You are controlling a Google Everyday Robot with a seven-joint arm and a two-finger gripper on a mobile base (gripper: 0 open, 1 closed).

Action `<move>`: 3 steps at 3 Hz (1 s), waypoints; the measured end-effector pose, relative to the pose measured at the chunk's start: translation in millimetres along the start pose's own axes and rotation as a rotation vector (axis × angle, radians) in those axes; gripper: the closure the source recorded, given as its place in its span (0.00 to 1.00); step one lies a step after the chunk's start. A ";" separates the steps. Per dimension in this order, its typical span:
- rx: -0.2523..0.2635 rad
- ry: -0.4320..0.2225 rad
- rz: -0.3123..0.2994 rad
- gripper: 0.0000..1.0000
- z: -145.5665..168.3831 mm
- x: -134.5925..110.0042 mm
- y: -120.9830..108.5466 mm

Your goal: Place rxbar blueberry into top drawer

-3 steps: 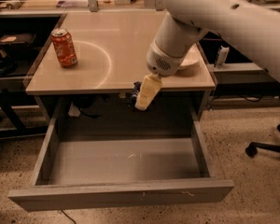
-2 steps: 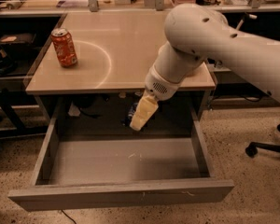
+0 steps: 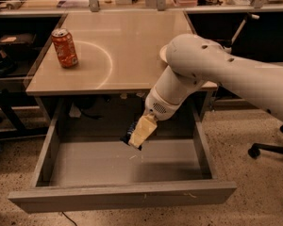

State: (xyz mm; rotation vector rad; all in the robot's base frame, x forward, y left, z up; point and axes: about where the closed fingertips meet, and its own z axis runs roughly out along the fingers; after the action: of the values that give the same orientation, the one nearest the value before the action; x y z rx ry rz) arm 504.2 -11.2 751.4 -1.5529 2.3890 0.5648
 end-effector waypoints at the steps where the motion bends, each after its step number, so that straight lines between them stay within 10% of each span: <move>1: 0.006 -0.046 0.022 1.00 24.3 -6.1 -0.6; 3: 0.003 -0.173 0.028 1.00 81.5 -39.7 -0.4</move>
Offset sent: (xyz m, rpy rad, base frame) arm 0.0308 0.0802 -0.0596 0.2052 -0.1063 -0.0865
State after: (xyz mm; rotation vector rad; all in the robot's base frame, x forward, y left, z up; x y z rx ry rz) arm 519.8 57.2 694.0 -1.4094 2.2846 0.6725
